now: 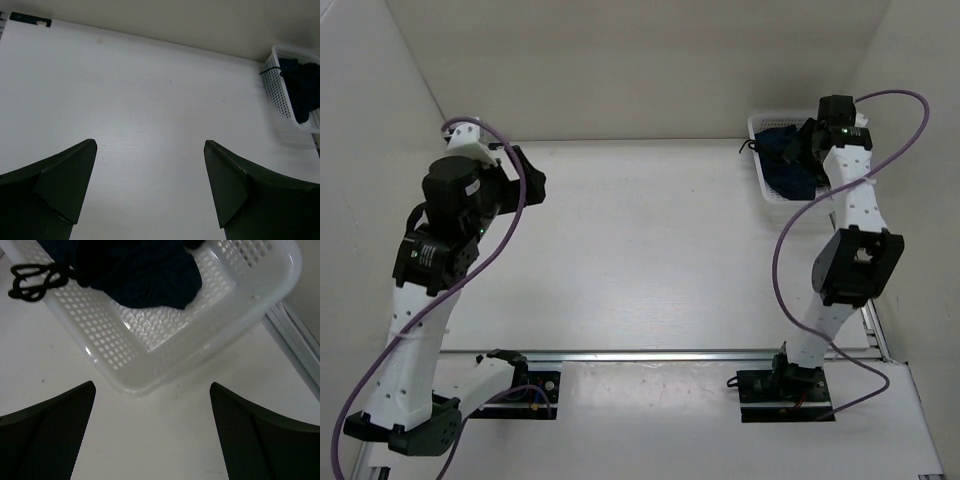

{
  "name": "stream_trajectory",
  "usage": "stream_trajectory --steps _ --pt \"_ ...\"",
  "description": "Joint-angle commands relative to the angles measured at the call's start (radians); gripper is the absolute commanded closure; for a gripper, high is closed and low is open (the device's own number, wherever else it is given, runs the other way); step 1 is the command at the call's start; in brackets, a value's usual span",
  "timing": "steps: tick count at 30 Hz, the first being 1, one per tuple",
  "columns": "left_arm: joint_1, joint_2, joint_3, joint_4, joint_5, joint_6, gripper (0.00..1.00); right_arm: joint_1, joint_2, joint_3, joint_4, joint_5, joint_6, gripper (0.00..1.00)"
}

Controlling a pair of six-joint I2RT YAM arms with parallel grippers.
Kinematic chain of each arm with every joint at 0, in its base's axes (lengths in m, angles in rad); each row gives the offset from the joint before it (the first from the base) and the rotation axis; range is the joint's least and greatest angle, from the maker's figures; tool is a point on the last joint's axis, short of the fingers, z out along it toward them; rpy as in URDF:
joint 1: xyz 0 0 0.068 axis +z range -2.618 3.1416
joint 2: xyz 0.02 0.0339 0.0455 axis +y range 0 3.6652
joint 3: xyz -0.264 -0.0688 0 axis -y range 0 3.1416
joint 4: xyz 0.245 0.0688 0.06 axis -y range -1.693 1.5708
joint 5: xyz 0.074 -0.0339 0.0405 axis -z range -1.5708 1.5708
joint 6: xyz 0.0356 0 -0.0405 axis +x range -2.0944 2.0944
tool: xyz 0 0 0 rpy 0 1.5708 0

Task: Fold and stack the shorts
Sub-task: Grab the shorts from the pile, then move the shorts to the center of the board

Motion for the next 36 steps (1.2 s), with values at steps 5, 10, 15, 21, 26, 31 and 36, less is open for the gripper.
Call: stream_trajectory --steps 5,10,15,21,26,31,36 --pt "0.001 0.081 -0.016 -0.036 0.017 -0.02 0.0 -0.055 0.332 0.325 -0.019 -0.098 0.0 0.0" --pt "0.001 0.119 -0.025 -0.045 -0.024 0.007 0.0 -0.095 0.602 0.573 -0.007 -0.16 0.048 0.0" --pt "0.001 0.202 -0.049 -0.045 -0.058 0.007 0.0 -0.104 0.779 0.707 0.089 -0.218 0.12 0.2" --pt "0.001 0.279 0.004 -0.065 -0.076 0.016 0.0 -0.095 0.636 0.58 0.266 -0.247 0.155 0.95" --pt "0.001 0.29 -0.009 -0.065 -0.038 -0.031 0.0 -0.06 0.445 0.58 0.266 -0.276 0.072 1.0" --pt "0.02 0.339 -0.105 -0.094 -0.013 -0.143 0.0 0.125 0.073 0.58 0.285 -0.476 -0.138 1.0" --pt "0.05 0.359 -0.13 -0.13 0.02 -0.188 0.0 0.319 -0.108 0.517 0.285 -0.581 -0.193 1.0"
